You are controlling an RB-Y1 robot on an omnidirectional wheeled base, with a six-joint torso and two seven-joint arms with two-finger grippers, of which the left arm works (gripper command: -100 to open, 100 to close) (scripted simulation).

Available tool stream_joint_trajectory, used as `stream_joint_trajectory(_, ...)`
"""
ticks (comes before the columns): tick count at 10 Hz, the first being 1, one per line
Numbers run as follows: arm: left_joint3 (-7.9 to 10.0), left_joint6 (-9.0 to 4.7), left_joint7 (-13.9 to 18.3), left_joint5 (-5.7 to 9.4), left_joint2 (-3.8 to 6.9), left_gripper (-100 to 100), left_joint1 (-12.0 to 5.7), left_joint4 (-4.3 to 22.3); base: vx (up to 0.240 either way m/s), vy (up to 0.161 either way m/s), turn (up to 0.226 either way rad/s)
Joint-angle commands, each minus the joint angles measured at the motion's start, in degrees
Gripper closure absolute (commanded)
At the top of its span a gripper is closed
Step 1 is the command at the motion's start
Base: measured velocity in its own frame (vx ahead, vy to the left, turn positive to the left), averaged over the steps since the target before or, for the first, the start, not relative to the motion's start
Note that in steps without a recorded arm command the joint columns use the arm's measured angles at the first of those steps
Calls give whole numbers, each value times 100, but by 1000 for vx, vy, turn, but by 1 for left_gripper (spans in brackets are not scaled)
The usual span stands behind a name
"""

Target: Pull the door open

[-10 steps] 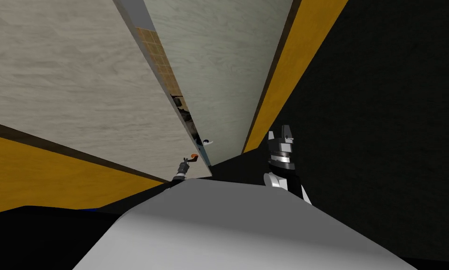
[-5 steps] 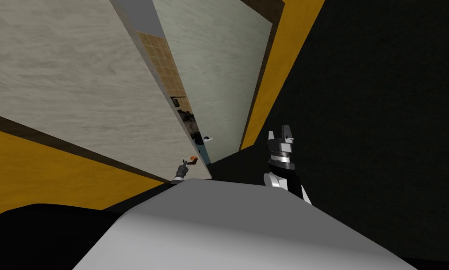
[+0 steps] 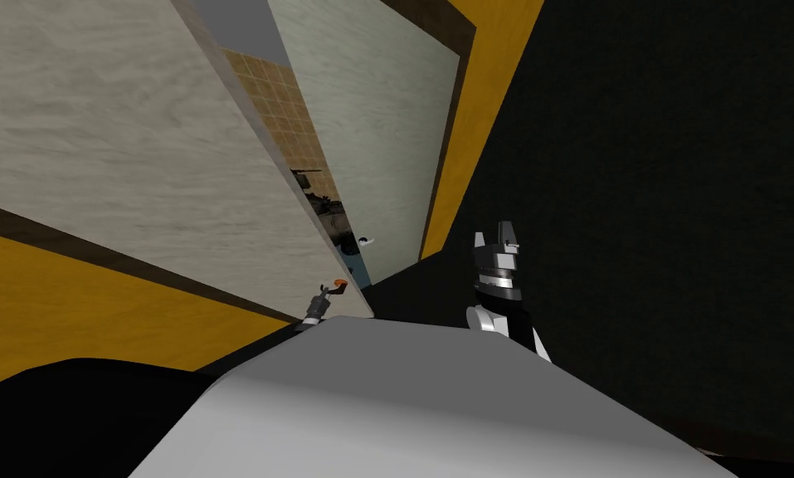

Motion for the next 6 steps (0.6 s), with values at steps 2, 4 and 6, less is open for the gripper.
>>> stream_joint_trajectory(2,-110,-247,59,-60,-12,100,20,150,-150,30,-80)
stream_joint_trajectory(4,-176,-431,122,-95,29,100,96,203,-158,52,-148)
stream_joint_trajectory(6,-218,-548,163,-118,55,100,146,236,-158,44,-123)
